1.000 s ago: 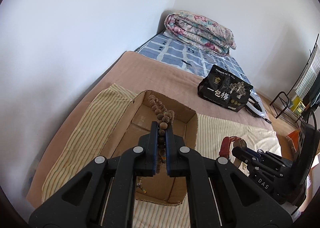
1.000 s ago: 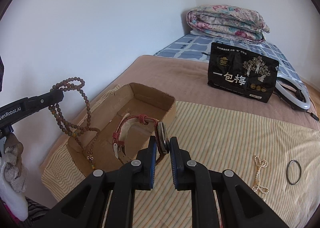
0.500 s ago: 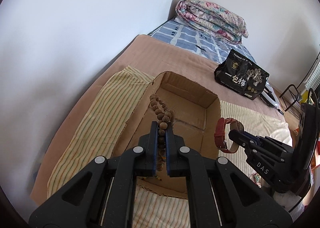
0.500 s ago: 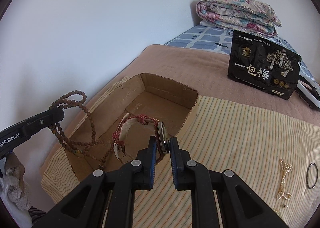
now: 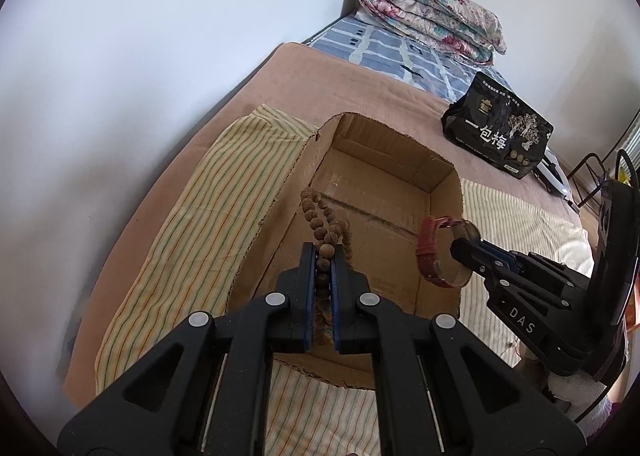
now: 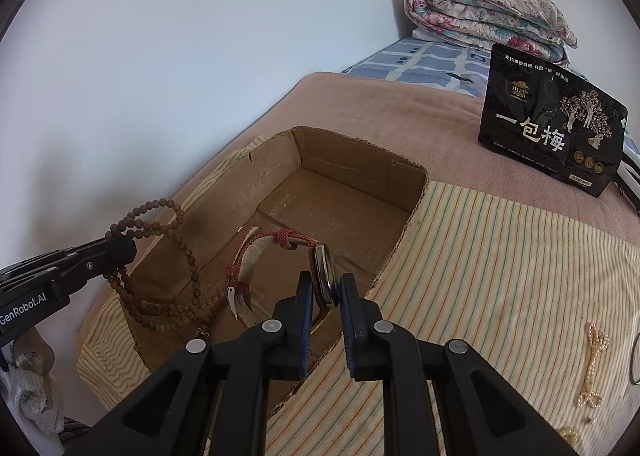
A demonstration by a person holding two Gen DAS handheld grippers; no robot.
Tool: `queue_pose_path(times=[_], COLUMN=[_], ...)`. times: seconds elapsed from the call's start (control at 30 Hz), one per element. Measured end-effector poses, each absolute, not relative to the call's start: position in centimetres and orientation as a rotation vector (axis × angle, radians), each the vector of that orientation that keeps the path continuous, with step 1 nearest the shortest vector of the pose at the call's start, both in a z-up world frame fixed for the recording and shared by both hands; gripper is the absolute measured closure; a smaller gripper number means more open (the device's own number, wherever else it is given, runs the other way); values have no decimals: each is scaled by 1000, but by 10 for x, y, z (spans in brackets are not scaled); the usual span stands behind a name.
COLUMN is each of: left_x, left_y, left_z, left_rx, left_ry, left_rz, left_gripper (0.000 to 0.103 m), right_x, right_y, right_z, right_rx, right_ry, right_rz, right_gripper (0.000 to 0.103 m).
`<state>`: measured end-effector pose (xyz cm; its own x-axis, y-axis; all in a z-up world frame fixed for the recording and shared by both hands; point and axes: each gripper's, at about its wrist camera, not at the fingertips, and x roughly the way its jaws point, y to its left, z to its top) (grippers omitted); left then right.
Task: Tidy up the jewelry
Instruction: 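Open both tools to drop the necklace and watch into the box, then move both tools back over the remaining jewelry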
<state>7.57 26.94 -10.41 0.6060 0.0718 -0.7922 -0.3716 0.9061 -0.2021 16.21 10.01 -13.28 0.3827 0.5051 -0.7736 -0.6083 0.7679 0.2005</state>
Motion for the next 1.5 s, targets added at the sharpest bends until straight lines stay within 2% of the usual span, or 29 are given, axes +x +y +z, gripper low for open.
queue_pose_path(times=[0.03,0.13,0.2,0.27,1.0,1.07,1.23,1.33,1.43,1.47,1.5], left_x=[76,77,77,77,84,85,88,89,90,91,91], left_y=[268,264,263,263,223,215,194,179,165,160,156], left_z=[-103,-102,-101,-100,-66,-63,-61,-59,-59,-59,-59], left_rx=[-360,-341,-340,-345,-292,-279,-248,-216,-190,-186,-184], left_ry=[889,887,886,881,799,789,779,766,771,775,778], left_rz=[265,268,269,269,226,215,180,154,120,108,96], left_gripper=[99,96,84,77,77,77,77,77,77,76,71], right_x=[162,162,162,161,152,151,145,142,140,140,140], right_y=[100,99,98,96,40,31,4,-17,-41,-50,-60], right_z=[-133,-130,-126,-124,-91,-86,-74,-66,-59,-57,-55], right_rx=[-121,-100,-93,-92,-79,-77,-78,-69,-61,-55,-48], right_ry=[939,924,913,908,843,835,808,791,777,774,771], right_rz=[713,716,719,715,631,618,582,557,528,519,509], right_gripper=[86,67,67,67,66,58,50,38,33,31,30])
